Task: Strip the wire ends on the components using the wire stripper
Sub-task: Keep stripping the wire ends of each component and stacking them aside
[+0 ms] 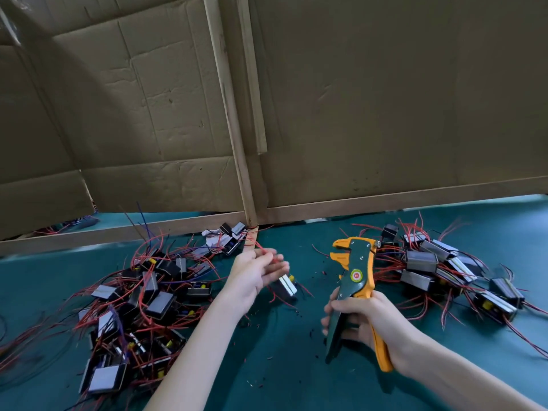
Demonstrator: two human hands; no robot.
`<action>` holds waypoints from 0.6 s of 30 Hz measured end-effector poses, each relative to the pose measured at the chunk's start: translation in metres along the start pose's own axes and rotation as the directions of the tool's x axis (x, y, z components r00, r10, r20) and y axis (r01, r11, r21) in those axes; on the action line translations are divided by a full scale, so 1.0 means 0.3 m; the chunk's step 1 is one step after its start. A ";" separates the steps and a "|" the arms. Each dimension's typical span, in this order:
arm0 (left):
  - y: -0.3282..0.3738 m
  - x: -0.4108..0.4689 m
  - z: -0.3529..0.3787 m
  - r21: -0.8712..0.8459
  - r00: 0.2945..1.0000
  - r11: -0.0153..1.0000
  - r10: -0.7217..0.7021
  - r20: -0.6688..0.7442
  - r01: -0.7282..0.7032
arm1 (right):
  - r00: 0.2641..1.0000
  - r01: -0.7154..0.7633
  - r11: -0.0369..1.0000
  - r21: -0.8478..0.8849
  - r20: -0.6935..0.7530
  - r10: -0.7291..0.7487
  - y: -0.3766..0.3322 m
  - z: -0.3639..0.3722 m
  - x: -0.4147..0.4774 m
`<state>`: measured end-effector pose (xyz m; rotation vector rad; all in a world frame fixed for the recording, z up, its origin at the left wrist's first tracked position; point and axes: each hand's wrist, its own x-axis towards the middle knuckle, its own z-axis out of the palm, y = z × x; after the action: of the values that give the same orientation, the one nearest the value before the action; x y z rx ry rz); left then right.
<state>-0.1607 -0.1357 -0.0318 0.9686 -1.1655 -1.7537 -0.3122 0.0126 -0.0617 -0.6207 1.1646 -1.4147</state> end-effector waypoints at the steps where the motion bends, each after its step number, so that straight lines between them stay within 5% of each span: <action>1: -0.009 0.006 -0.002 0.086 0.999 0.996 0.015 -0.038 -0.012 | 1.000 -0.017 1.000 0.011 -0.003 0.017 0.003 -0.001 0.003; 4: -0.012 0.016 -0.011 0.356 0.986 0.934 0.085 -0.146 -0.028 | 0.999 -0.047 0.998 0.050 -0.013 0.048 0.002 -0.006 0.012; 8: -0.002 0.019 -0.018 0.695 0.951 0.717 0.248 -0.185 -0.052 | 0.999 -0.043 0.996 0.073 0.009 0.043 0.008 -0.020 0.006; 11: 0.002 0.013 -0.032 0.856 0.951 0.472 0.303 0.068 -0.212 | 0.998 -0.044 0.997 0.070 0.041 0.041 0.012 -0.034 -0.017; 14: -0.013 0.006 -0.048 0.914 0.933 0.211 0.181 0.312 -0.346 | 0.999 -0.035 0.994 0.099 0.045 0.030 0.013 -0.043 -0.036; 16: -0.020 0.002 -0.047 0.926 0.926 0.070 0.103 0.363 -0.370 | 0.999 -0.026 0.993 0.111 0.049 0.020 0.011 -0.047 -0.043; 18: -0.012 -0.004 -0.044 0.940 0.940 0.050 0.066 0.333 -0.337 | 0.999 -0.017 0.993 0.116 0.047 0.011 0.008 -0.049 -0.046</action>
<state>-0.1490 -0.1381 -0.0388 1.2283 -2.6689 -0.5050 -0.3211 0.0303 -0.0660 -0.5588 1.0402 -1.4382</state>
